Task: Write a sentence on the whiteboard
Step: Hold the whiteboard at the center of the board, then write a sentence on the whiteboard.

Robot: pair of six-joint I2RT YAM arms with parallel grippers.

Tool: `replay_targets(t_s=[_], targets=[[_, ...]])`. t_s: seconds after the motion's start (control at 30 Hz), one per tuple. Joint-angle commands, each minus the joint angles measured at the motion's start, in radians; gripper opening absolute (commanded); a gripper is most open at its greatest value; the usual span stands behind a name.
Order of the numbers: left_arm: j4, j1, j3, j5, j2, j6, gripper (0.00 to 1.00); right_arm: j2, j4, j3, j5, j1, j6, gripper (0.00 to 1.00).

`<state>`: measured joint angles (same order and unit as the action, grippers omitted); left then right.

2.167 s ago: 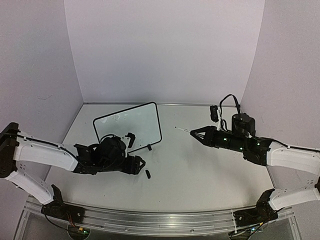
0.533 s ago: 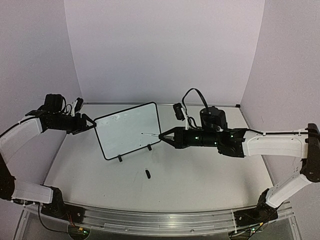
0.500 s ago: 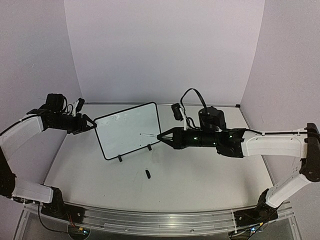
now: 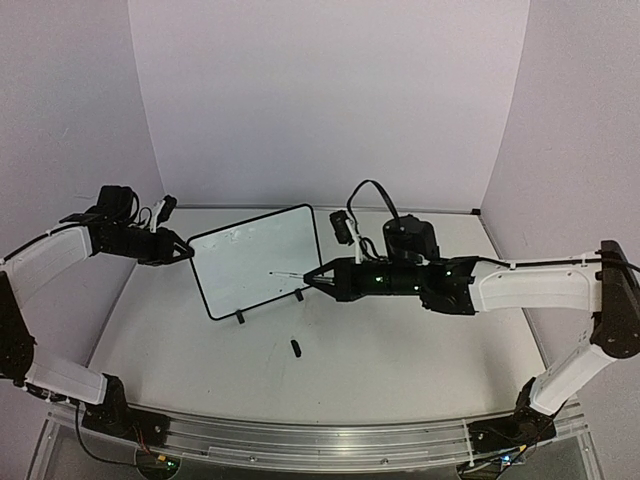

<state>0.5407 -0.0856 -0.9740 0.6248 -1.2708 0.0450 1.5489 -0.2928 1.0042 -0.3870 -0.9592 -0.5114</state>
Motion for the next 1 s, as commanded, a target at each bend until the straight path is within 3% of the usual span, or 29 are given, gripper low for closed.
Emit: replay_targets(t_s=[0.0,0.47,0.77,0.97], targets=[[-0.031,0.004,-0.040,0.053,-0.004,-0.039,0.24,0.019,-0.039,0.042,-0.012,-0.006,0.016,0.00],[-0.030,0.003,-0.049,0.048,-0.033,-0.048,0.13,0.047,-0.051,0.050,-0.031,-0.006,0.015,0.00],[-0.018,0.003,-0.032,0.048,-0.027,-0.109,0.01,0.029,-0.054,0.034,-0.025,-0.010,0.014,0.00],[-0.012,0.003,-0.022,0.075,-0.022,-0.144,0.00,0.008,-0.053,0.011,-0.011,-0.012,0.017,0.00]])
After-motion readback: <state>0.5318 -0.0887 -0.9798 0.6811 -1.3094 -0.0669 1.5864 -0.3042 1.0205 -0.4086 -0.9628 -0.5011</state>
